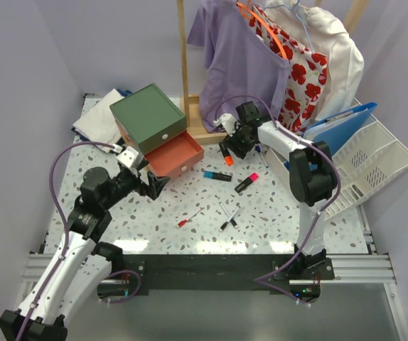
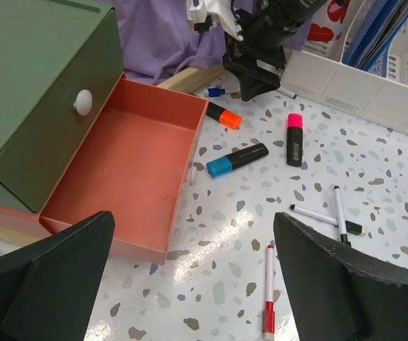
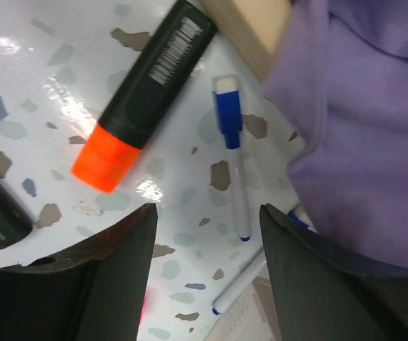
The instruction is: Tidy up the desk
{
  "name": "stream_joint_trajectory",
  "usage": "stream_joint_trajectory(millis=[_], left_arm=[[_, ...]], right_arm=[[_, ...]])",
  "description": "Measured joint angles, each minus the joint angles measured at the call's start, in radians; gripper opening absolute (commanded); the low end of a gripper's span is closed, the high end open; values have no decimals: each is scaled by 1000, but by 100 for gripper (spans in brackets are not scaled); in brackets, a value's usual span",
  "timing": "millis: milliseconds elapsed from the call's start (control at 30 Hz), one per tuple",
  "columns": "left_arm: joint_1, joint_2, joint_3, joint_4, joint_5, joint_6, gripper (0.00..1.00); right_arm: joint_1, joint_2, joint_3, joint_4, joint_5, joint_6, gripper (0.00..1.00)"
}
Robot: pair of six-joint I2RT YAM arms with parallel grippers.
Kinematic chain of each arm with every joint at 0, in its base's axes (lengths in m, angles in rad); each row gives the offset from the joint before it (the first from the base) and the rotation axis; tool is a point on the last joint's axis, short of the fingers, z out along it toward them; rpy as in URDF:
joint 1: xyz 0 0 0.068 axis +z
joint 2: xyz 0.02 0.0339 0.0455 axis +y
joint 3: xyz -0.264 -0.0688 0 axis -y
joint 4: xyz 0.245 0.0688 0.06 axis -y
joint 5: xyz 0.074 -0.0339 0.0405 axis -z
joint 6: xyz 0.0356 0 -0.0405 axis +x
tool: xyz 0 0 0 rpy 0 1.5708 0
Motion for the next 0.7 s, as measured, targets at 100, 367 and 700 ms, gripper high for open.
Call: stream_joint_trajectory(millis=[100, 367, 700], left_arm=[[0, 3, 0, 0, -3, 2, 100], [0, 3, 0, 0, -6, 2, 100], [0, -5, 0, 0, -24, 2, 100]], right_arm=[[-16, 22, 16, -13, -10, -20, 55], [-19, 111, 97, -57, -44, -50, 42], [-18, 159, 153, -98, -70, -61, 19]])
